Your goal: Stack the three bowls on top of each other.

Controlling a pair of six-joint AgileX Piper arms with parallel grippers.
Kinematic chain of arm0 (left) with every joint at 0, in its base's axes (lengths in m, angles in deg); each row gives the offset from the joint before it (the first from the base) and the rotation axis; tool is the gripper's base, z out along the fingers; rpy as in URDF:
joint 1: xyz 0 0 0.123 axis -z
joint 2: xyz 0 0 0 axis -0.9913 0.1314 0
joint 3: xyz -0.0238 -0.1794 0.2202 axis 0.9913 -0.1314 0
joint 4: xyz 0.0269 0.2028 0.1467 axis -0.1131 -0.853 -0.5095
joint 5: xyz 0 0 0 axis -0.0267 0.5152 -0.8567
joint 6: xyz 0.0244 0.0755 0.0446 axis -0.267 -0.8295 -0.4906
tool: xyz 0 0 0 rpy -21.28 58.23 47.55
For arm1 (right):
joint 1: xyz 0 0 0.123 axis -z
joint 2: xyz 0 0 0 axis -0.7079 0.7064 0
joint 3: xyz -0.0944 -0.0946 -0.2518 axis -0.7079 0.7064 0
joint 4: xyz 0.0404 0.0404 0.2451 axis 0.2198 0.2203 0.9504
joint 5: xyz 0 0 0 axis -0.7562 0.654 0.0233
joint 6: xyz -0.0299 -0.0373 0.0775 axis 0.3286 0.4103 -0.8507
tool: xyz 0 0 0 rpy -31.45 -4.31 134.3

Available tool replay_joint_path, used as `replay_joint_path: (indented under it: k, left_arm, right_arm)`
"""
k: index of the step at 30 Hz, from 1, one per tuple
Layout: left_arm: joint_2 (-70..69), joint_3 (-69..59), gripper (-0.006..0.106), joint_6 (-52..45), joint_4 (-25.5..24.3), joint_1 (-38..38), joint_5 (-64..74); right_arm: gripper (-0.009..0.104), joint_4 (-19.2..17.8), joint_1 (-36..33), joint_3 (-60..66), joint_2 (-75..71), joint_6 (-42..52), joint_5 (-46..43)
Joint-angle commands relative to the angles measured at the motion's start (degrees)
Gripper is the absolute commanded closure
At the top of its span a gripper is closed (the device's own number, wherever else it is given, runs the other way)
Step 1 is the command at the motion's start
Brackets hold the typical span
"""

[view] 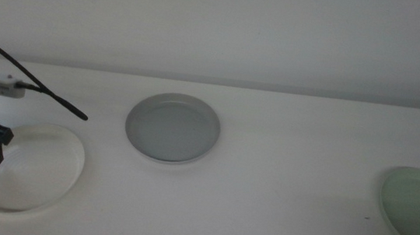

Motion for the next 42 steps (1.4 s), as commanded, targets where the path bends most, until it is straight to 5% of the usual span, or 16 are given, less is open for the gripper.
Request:
replay_joint_path:
  k: [1,15,29,42]
  left_arm:
    - [0.4,-0.4,0.04,-0.1,0.6,-0.4,-0.1]
    - [1.7,-0.5,0.102,-0.1,0.1,-0.4,1.8]
    - [-11.3,0.2,0.102,5.4,0.6,2.0,20.1]
    - [-19.7,-0.9,0.102,25.4,0.6,33.8,18.9]
  right_arm:
    - [0.003,-0.3,0.1,2.5,-2.2,0.0,-0.4]
    - [0.003,-0.3,0.1,2.5,-2.2,0.0,-0.4]
    - [0.003,-0.3,0.1,2.5,-2.2,0.0,-0.4]
    - [0.003,-0.3,0.1,2.5,-2.2,0.0,-0.4]
